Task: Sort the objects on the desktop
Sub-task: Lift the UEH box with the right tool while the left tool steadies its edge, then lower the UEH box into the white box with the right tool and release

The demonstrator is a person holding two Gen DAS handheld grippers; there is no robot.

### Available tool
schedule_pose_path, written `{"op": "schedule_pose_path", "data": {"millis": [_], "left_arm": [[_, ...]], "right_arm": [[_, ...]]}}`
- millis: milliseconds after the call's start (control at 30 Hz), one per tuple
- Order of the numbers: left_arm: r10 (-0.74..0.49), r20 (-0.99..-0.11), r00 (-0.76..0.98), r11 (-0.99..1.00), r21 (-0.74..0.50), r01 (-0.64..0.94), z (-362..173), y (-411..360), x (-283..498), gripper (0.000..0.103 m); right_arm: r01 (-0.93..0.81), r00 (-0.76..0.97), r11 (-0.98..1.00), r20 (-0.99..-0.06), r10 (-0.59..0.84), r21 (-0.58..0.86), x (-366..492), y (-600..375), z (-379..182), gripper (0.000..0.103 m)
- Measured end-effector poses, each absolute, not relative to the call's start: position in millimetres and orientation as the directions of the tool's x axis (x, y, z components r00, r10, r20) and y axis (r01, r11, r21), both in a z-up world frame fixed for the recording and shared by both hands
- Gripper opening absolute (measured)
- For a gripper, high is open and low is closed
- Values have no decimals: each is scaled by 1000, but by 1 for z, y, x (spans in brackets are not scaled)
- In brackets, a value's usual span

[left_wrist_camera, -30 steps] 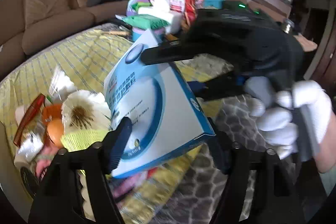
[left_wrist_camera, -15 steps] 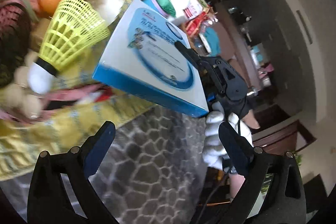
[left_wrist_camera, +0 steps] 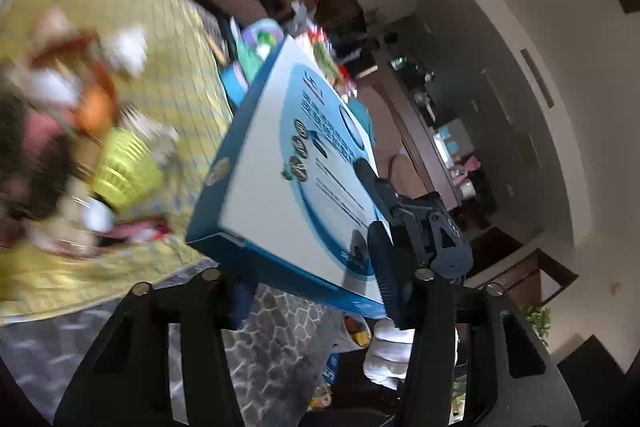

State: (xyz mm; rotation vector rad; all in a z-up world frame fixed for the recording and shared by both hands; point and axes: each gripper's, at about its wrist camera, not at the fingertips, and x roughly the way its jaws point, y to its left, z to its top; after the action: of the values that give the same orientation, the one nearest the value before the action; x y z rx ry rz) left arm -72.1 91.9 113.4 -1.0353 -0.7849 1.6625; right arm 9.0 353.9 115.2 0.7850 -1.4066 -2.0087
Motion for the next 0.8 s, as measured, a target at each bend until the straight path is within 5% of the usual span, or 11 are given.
{"op": "schedule_pose_path", "data": {"millis": [233, 367, 567, 800], "left_arm": [[887, -334, -318, -440, -818, -370, 161, -59, -93, 45], [814, -399, -423, -542, -784, -302, 168, -141, -118, 75], [712, -464, -527, -642, -734, -221, 153, -226, -130, 79], [712, -457, -533, -627, -756, -190, 118, -236, -148, 79]], "right_arm": [[33, -638, -155, -99, -763, 987, -48, 201, 102, 23], [-96, -676, -57, -107, -729, 994, -76, 143, 65, 22], [-202, -778, -27, -177, -603, 979, -87, 107, 31, 21], [-280, -875, 43, -236, -423, 959, -90, 89, 6, 21]]}}
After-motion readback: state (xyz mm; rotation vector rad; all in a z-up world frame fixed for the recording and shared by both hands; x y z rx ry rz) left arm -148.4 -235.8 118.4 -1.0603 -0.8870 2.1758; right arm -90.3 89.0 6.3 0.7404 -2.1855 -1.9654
